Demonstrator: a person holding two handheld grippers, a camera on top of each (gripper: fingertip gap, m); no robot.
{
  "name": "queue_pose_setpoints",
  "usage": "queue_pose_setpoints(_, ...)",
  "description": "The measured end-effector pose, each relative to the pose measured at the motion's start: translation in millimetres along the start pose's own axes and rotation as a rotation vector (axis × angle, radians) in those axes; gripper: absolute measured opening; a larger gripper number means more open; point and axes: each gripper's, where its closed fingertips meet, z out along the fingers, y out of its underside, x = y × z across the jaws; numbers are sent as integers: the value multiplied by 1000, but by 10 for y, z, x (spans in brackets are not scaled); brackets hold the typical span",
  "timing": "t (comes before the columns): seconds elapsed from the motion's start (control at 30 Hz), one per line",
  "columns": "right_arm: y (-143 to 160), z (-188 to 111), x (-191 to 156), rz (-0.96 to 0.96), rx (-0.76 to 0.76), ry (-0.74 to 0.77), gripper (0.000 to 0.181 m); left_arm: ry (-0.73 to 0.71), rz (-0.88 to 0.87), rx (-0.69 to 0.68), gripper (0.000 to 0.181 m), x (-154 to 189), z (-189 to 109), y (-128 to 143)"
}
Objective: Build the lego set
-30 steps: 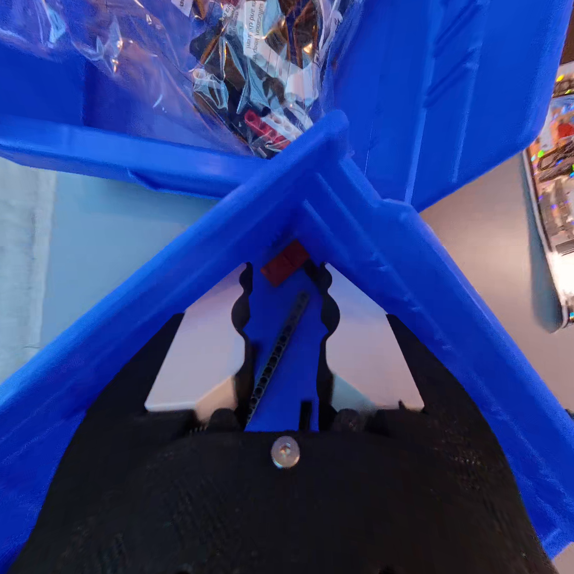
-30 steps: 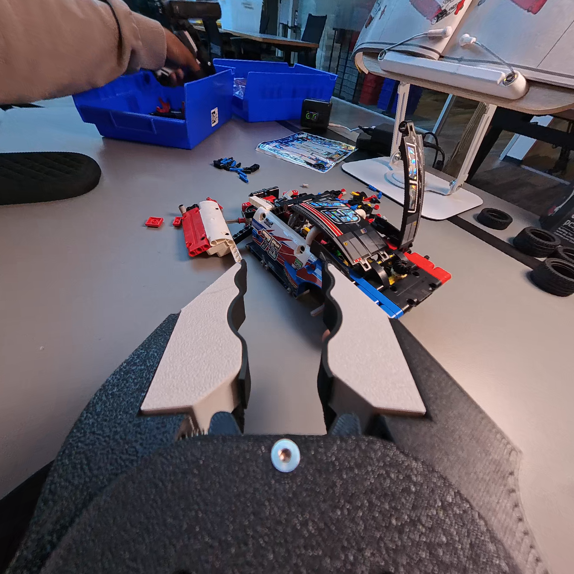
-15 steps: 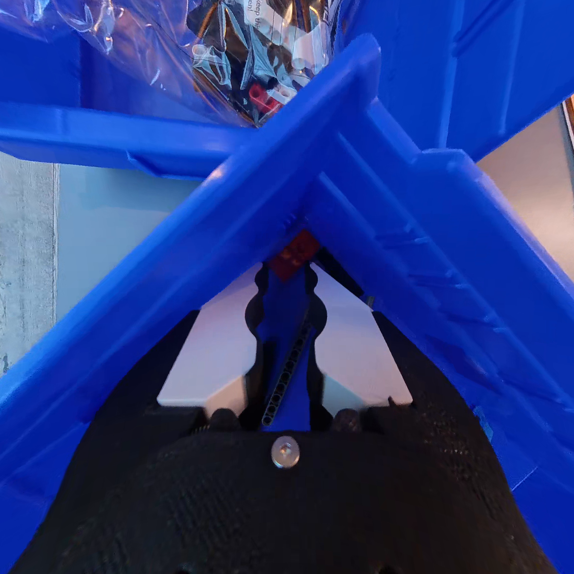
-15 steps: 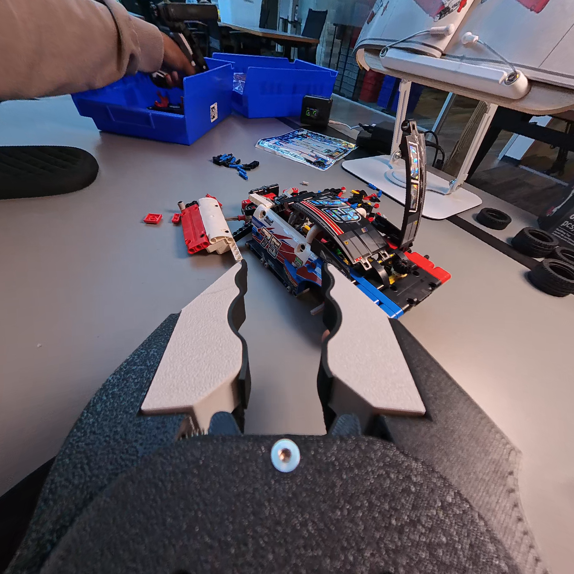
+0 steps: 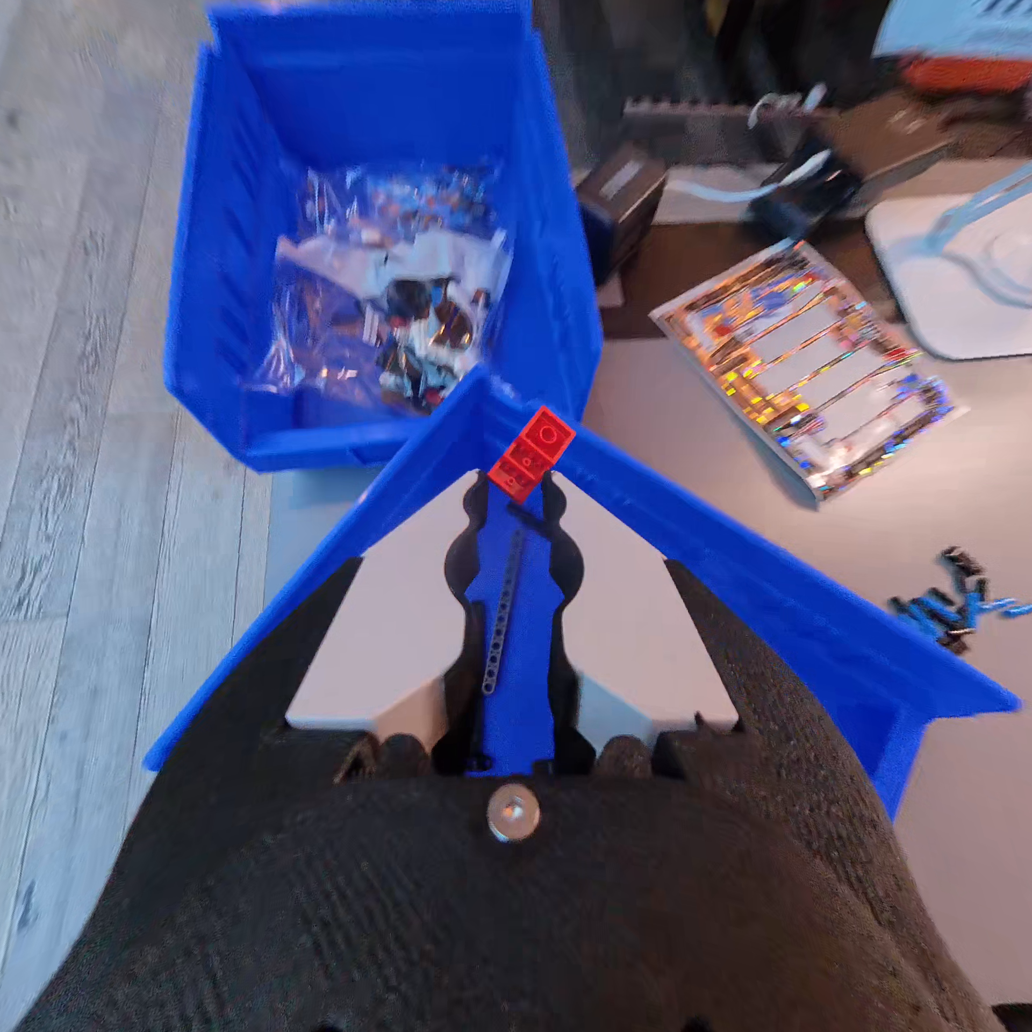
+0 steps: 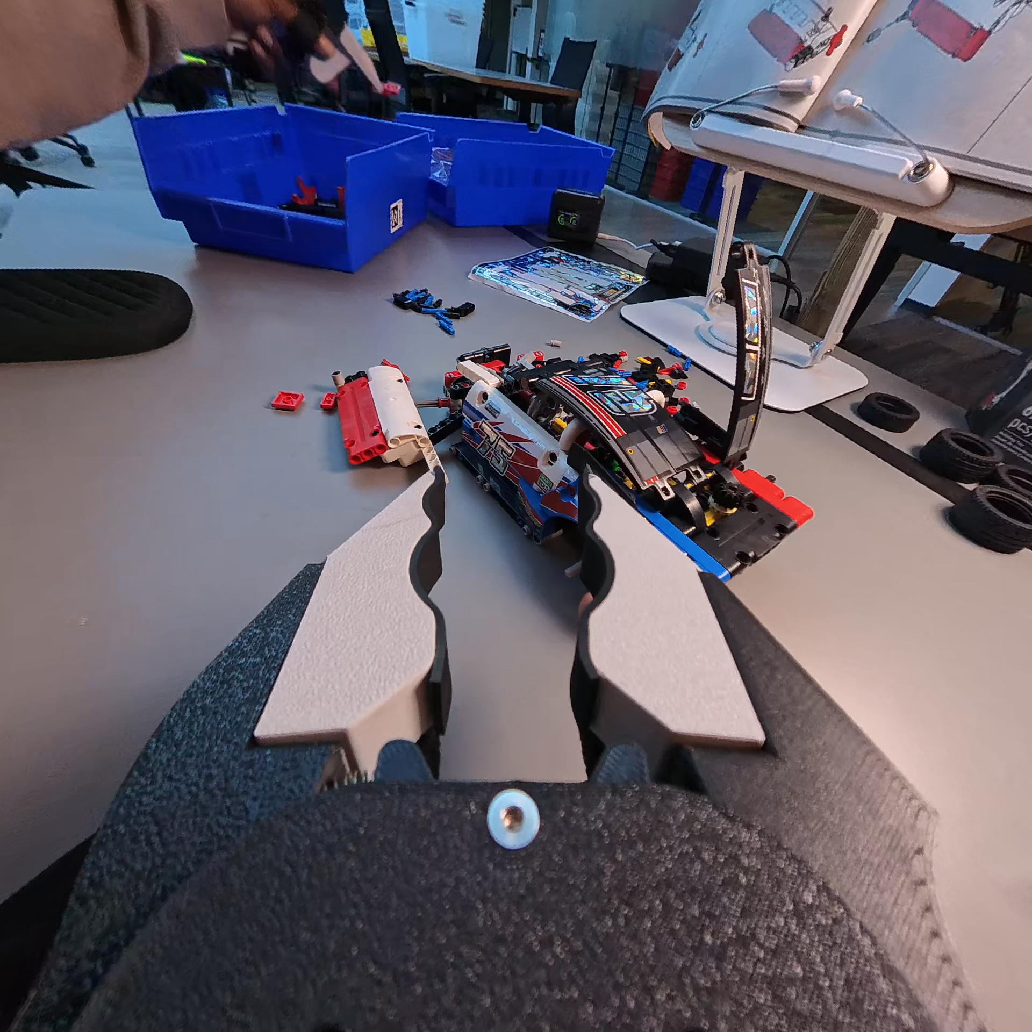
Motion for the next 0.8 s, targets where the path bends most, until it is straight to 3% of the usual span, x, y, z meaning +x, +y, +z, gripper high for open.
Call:
queue_pose_setpoints(0.03, 4, 6, -3, 2, -1, -2, 45, 34, 17, 70, 17, 108, -156, -158)
queue_pose_setpoints(0.13, 17, 35, -18, 4, -7, -9, 45, 182, 88, 235, 17, 666, -617, -517)
queue_pose_setpoints(0.23, 6, 73, -50, -5, -12, -14, 44, 465, 149, 348, 17, 1660, -971, -568)
queue_pose_setpoints(0.37, -107, 145, -146, -19, 5, -29, 44, 944, 168, 404, 16, 3207, -1249, -52)
queue_pose_setpoints(0.5, -366, 261, -347, -52, 47, -74, 43, 1365, 8, 286, 16, 4362, -1230, 693)
queue_pose_setpoints(0.63, -668, 444, -610, -55, 112, -138, 38, 1578, -139, 64, 16, 4909, -1092, 1221)
queue_pose_setpoints(0.8, -653, 690, -962, -120, 89, -239, 38, 1538, -57, -114, 16, 5028, -945, 1652)
